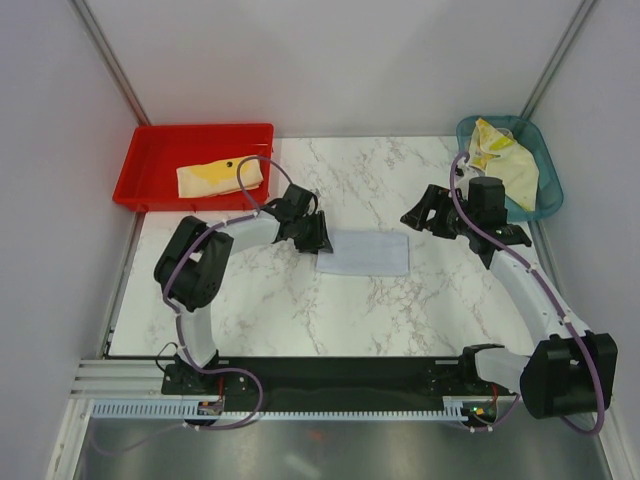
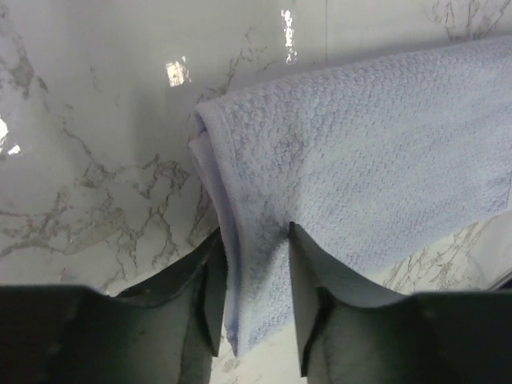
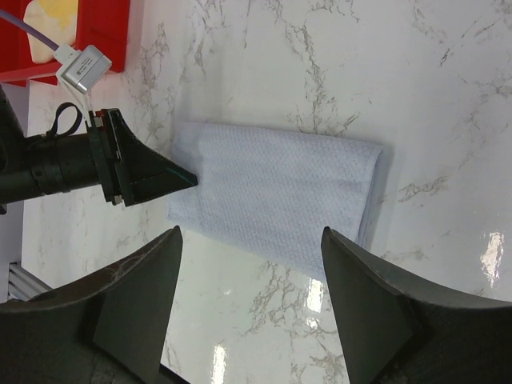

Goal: Fold and stack the towels
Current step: Neatly place the folded towel into the bin

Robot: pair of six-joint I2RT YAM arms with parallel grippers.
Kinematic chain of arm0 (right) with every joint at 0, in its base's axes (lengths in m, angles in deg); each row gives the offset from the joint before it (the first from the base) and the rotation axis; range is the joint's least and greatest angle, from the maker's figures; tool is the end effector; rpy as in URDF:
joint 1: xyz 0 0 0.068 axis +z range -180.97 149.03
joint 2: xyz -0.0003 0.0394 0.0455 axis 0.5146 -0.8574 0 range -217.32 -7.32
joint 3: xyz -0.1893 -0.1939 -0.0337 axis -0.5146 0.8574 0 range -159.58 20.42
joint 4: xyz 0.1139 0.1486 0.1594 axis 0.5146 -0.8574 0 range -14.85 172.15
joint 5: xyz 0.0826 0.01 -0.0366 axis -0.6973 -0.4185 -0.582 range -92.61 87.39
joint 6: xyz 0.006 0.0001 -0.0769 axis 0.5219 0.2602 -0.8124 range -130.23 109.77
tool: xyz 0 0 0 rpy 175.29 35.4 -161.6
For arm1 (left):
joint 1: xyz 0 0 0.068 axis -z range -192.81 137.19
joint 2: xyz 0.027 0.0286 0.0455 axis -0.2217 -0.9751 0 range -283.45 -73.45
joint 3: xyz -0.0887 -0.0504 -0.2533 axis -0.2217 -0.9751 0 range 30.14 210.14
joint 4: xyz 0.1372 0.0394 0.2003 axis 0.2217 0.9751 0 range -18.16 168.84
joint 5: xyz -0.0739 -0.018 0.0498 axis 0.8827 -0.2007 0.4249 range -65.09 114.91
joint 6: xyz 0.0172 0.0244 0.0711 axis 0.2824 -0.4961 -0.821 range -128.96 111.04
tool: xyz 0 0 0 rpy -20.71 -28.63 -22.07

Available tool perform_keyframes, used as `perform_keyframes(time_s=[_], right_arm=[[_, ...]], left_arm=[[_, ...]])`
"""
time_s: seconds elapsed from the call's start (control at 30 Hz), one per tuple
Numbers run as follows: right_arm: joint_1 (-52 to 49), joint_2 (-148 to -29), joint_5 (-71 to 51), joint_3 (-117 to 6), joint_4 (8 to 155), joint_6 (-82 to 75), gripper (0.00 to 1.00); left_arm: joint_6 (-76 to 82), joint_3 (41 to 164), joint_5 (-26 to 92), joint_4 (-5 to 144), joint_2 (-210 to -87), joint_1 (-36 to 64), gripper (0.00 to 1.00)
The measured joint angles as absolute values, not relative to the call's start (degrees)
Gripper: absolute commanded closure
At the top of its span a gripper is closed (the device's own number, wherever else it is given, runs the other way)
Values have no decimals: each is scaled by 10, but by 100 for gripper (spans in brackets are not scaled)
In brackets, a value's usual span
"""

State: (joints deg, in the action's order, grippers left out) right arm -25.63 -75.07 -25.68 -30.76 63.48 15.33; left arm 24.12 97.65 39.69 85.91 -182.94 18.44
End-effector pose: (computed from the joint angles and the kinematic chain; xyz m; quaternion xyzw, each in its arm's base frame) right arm 0.2620 0.0503 0.2729 0.0622 0.8727 0.2912 0.3870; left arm 0.3288 -0.2192 0.1404 0.0224 0.9490 -0.2583 0.1796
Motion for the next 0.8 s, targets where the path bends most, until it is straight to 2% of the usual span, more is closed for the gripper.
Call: perform_keyframes(time_s=[0.03,0.07,0.17,0.37,0.8], right_arm=[[-256,-750,-257,-308,634,152,21],[-256,-748,-257,-308,634,152,21],[-256,-746,-257,-308,633,150,21],[-256,-741,-258,-308,632,150,21],[-256,-724,-263,-308,631,150,21]], left_arm=[[245,976,397,856,-1833,184,65],[249,976,398,852,-1836,184,78],[254,976,395,851,-1842,185,98],[248,1012,382,896,-1850,186,98],[139,1249,249,1103,-1867,148,98]])
